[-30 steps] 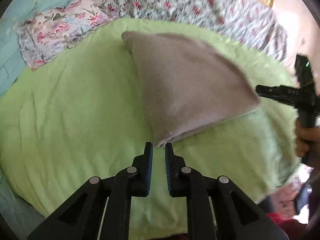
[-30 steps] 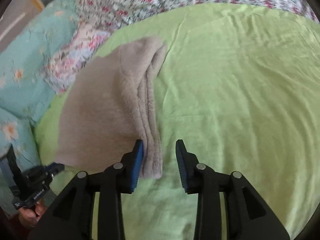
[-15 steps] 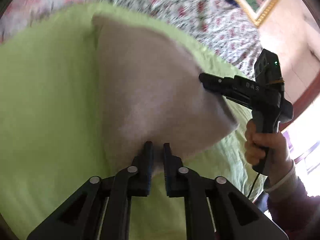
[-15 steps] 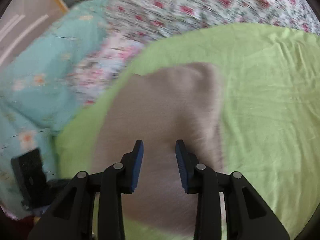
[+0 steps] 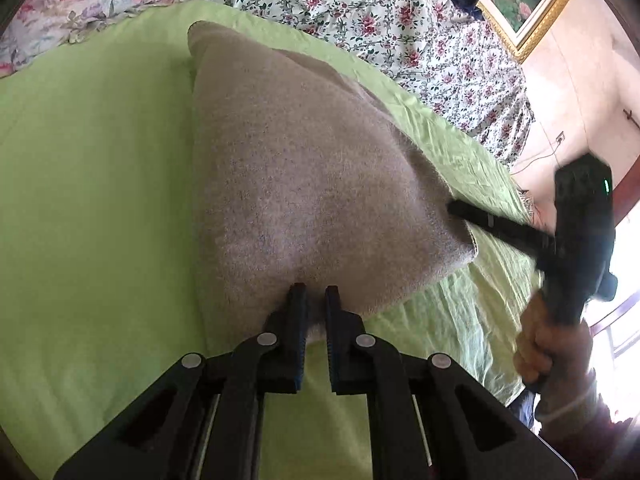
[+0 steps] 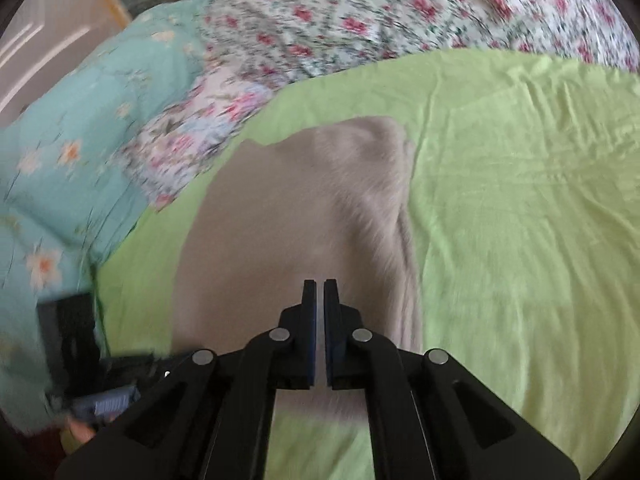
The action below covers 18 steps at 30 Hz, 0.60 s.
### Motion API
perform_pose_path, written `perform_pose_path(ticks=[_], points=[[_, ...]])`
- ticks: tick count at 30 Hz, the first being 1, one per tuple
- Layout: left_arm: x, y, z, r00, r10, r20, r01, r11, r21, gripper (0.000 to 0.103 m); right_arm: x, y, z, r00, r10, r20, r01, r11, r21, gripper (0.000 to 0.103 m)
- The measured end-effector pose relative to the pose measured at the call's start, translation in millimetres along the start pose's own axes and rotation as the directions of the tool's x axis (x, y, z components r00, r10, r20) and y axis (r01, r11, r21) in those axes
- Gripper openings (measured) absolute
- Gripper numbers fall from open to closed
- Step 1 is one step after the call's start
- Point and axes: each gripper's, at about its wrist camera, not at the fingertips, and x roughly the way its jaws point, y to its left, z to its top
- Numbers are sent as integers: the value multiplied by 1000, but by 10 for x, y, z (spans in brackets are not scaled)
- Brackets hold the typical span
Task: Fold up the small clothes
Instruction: 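Press the folded sweater flat with the right gripper, then open and release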
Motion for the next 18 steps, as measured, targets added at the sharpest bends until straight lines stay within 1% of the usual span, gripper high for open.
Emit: perform_pose_path(ticks=[1, 2, 3, 4, 5, 6, 10, 12, 14, 15, 16, 18], points=[[-13, -14, -14, 1000, 7, 0, -7, 1000, 5, 8, -3, 6, -64, 999, -33, -14, 33, 999, -15, 13], [-11, -34, -10, 1000, 17, -1, -17, 1000, 14, 8, 35, -15, -166, 994, -99, -47, 98, 995, -38, 23], [-11, -50, -12, 1000, 24, -2, -24, 999, 21, 8, 76, -57, -241, 988, -136, -66, 133, 990, -50, 24], [-10, -62, -13, 1000, 31, -4, -31, 999, 29, 8, 92, -88, -285, 988, -141, -68, 137, 989, -54, 24], [-10, -75, -15, 999, 39, -4, -39, 999, 38, 8, 70, -137, -335, 991, -130, -43, 128, 991, -46, 24], [-7, -86, -20, 999, 48, -5, -47, 998, 47, 8, 59, -163, -345, 992, -124, -35, 123, 992, -35, 24], [-41, -62, -27, 999, 50, -14, -49, 998, 40, 8, 53, -183, -327, 991, -124, -43, 124, 992, -17, 24], [-126, -93, 6, 998, 56, -12, -56, 997, 50, 10, 3, -176, -273, 995, -94, -45, 94, 995, 9, 24], [-249, -132, 46, 998, 59, 12, -59, 996, 59, 15, -88, -157, -189, 998, -68, -18, 69, 997, 26, 24], [-322, -146, 82, 998, 54, 33, -56, 997, 61, 21, -153, -146, -117, 998, -59, 15, 58, 998, 30, 25], [-375, -153, 110, 997, 51, 50, -54, 997, 62, 29, -197, -138, -34, 998, -48, 42, 47, 998, 34, 25], [-452, -154, 185, 995, 55, 77, -60, 996, 60, 37, -187, -115, 98, 998, -28, 57, 25, 999, 42, 25]])
